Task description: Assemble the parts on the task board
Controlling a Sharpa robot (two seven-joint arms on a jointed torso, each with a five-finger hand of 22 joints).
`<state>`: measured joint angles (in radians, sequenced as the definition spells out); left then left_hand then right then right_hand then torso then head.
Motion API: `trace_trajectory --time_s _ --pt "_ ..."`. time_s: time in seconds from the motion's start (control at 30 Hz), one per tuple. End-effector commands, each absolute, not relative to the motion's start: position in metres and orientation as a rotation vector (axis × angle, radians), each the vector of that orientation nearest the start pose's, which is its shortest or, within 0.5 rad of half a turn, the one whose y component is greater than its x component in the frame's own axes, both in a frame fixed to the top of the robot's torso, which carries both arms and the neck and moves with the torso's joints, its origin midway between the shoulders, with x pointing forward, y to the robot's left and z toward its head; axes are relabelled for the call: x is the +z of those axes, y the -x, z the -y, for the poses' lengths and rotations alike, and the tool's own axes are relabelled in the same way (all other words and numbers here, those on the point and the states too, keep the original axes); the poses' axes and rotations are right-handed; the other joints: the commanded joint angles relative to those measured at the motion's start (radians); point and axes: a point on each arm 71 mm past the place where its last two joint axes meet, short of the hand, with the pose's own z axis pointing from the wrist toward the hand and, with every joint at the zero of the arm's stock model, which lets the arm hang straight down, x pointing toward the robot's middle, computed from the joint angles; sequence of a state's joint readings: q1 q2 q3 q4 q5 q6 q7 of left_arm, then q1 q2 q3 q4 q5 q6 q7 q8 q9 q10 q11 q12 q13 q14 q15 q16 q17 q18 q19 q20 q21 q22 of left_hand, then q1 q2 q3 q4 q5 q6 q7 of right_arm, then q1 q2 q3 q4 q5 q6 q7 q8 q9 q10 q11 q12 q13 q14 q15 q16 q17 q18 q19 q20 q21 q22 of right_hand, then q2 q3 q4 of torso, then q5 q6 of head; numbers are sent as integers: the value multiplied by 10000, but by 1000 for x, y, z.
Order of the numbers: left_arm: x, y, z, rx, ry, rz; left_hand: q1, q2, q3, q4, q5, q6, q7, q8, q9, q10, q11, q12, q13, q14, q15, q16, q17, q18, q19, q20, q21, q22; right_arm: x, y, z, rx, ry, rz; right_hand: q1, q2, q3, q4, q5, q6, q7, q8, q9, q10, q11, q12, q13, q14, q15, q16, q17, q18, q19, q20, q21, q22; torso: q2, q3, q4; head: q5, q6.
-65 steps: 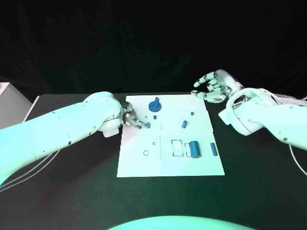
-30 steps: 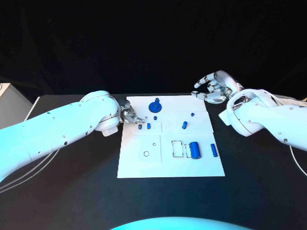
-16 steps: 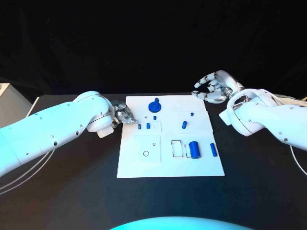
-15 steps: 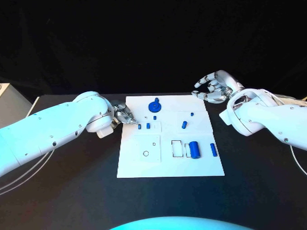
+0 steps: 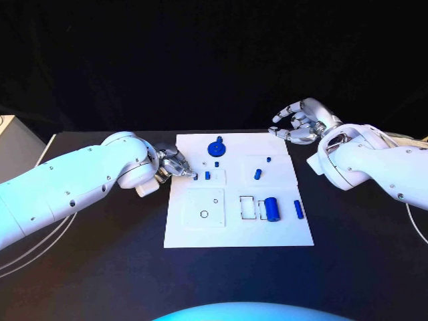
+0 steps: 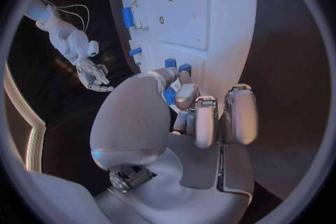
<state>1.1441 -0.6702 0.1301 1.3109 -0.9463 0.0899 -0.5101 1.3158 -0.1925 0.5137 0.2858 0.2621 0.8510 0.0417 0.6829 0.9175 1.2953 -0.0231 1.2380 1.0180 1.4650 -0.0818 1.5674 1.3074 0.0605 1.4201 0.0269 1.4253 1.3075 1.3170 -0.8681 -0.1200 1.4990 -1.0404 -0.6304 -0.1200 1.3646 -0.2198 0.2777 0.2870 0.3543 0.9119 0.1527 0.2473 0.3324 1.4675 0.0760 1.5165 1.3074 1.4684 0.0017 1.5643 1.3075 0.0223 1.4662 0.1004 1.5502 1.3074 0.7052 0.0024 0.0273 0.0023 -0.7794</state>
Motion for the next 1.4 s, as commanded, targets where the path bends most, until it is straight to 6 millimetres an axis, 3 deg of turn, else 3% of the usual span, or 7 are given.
trace_trajectory --time_s 0.03,0.27,0.47,0.7,1.17,1.4 --pt "-211 -521 -186 -6397 4659 -22548 -67 2 23 63 -25 20 95 -45 -15 -57 42 -57 -7 1058 79 34 2634 29 -45 29 -40 11 -147 -506 239 6898 -3374 -14606 -92 -19 55 -18 51 -70 18 66 15 502 -44 -2 2209 1013 -58 46 2591 -149 941 -42 -49 2405 5 8 -9 9 -10" --pt "-212 -523 -187 -6289 4737 -22533 -54 70 87 29 -20 28 77 -37 -16 -36 32 -38 13 1058 82 34 2634 21 -25 35 -21 46 -148 -506 238 6898 -3366 -14627 -83 -15 71 -28 60 -71 17 69 22 507 -46 3 2212 1012 -59 44 2588 -148 939 -43 -52 2402 12 28 0 28 -20" --pt "-214 -525 -185 -6192 4715 -22513 78 112 217 -21 -4 9 58 -33 -16 -24 14 -33 11 1058 69 34 2634 20 -21 34 -16 58 -148 -506 237 6911 -3352 -14632 -83 -15 71 -28 60 -71 17 69 22 507 -46 3 2212 1012 -59 44 2588 -148 939 -43 -52 2402 16 9 -13 24 -44" --pt "-215 -528 -183 -6110 4723 -22447 158 163 328 -27 3 -7 55 -29 -14 -3 10 -15 34 1058 64 34 2634 17 -11 30 -7 76 -149 -506 237 6920 -3343 -14632 -83 -15 71 -28 60 -71 17 69 22 507 -46 3 2212 1012 -59 44 2588 -148 939 -43 -52 2402 16 19 -27 15 -59" --pt "-217 -530 -184 -6009 4782 -22356 361 196 604 -86 -4 -42 47 -6 1 42 -2 4 52 1058 52 34 2634 5 21 19 25 134 -149 -506 236 6923 -3334 -14643 -83 -15 71 -28 60 -71 17 69 22 507 -46 3 2212 1012 -59 44 2588 -148 939 -43 -52 2402 -3 6 -12 -5 -87" --pt "-216 -530 -183 -6090 4777 -22280 456 268 935 -76 -36 -193 128 -180 -137 41 56 -29 -1 1058 91 34 2634 0 23 31 31 151 -149 -506 236 6929 -3325 -14637 -83 -15 71 -28 60 -71 17 69 22 507 -46 3 2212 1012 -59 44 2588 -148 939 -43 -52 2402 -3 9 -14 0 -73"
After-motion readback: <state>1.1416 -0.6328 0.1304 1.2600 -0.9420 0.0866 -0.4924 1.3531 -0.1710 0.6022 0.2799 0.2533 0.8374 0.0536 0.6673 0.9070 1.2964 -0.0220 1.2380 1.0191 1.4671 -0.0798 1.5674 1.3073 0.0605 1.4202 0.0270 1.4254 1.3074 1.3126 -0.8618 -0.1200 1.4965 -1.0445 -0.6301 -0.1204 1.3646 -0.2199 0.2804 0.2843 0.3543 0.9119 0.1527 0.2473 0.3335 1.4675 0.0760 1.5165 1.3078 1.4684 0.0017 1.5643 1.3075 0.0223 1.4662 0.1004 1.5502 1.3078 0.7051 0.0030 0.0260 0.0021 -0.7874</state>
